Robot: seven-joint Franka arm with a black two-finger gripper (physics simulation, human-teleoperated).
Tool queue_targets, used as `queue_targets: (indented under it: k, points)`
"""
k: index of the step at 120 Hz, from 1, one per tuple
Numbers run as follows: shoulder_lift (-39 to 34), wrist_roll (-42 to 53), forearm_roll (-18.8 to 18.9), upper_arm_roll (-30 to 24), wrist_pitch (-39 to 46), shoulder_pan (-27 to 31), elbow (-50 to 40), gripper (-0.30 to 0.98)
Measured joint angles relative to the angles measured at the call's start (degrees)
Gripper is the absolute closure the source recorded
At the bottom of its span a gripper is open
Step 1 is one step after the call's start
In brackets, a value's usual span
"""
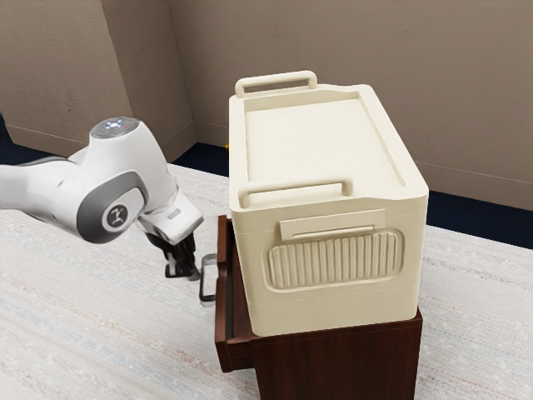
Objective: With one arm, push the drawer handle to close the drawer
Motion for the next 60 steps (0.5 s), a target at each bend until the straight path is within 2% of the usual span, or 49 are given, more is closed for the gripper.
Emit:
queue_targets:
  k: [60]
  points:
    - [1.9, -1.5, -1.5, -1.4, 1.6, -0.2, 1.7, 0.78]
